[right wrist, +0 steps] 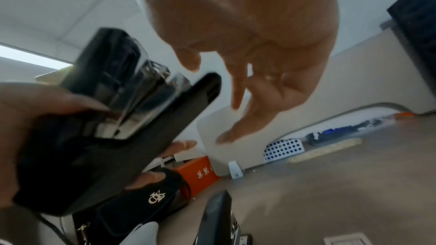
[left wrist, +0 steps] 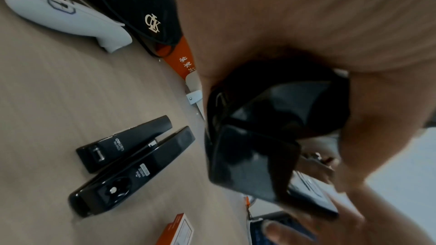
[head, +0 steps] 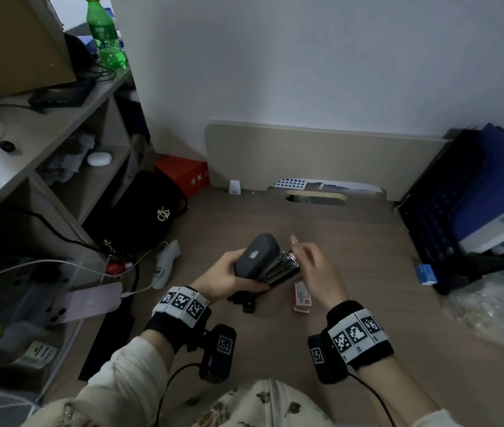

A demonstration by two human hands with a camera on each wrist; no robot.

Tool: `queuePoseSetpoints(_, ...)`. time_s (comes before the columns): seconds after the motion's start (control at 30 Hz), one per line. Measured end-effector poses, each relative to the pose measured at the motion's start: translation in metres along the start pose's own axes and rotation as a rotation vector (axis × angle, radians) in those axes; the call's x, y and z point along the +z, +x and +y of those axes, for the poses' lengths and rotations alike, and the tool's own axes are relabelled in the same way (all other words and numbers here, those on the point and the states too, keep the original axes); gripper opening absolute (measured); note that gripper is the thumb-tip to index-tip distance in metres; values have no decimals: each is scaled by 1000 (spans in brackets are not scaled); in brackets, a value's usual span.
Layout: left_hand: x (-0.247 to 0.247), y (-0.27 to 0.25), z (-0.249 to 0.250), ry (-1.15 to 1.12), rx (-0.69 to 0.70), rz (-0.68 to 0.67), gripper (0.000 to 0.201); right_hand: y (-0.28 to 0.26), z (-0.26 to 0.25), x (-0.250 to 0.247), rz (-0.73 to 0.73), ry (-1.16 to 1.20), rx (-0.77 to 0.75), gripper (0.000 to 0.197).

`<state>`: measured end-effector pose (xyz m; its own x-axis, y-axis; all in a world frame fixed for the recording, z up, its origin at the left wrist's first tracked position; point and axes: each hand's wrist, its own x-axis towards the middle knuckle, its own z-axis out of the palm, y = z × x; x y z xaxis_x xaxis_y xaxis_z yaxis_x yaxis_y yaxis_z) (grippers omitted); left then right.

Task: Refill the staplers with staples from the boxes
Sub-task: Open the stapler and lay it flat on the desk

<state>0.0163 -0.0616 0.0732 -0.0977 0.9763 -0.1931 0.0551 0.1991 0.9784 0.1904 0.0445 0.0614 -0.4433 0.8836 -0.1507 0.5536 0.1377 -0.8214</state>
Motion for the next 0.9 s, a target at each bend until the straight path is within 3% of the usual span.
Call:
queuePoseSetpoints(0.1, 2, -6, -1, -28, -6, -51, 42, 0, 6, 8, -128, 237, 112, 75)
queuePoseSetpoints(0.17, 3, -8, -5, -29, -2, -41, 41, -2, 8, 11, -146, 332, 90, 64)
queuePoseSetpoints(0.27, 4, -9, -10, 29, 57, -18, 39, -4, 9, 12, -70, 277, 4, 49)
queuePoseSetpoints(0.47, 10, -6, -14, 195, 187, 106, 40, -9, 6, 11, 58, 136, -107, 50)
queuePoseSetpoints(0.6, 22, -5, -6, 269, 271, 205, 51, -14, 1, 13, 105, 44, -185, 48)
queuePoseSetpoints(0.73, 20, -3, -2, 335, 288, 226, 33, -15, 2, 12, 122, 20, -201, 48)
queuePoseSetpoints(0.9, -1, -6, -10, 214, 226, 256, 21, -12, 14, 1, 131, 28, -119, 46)
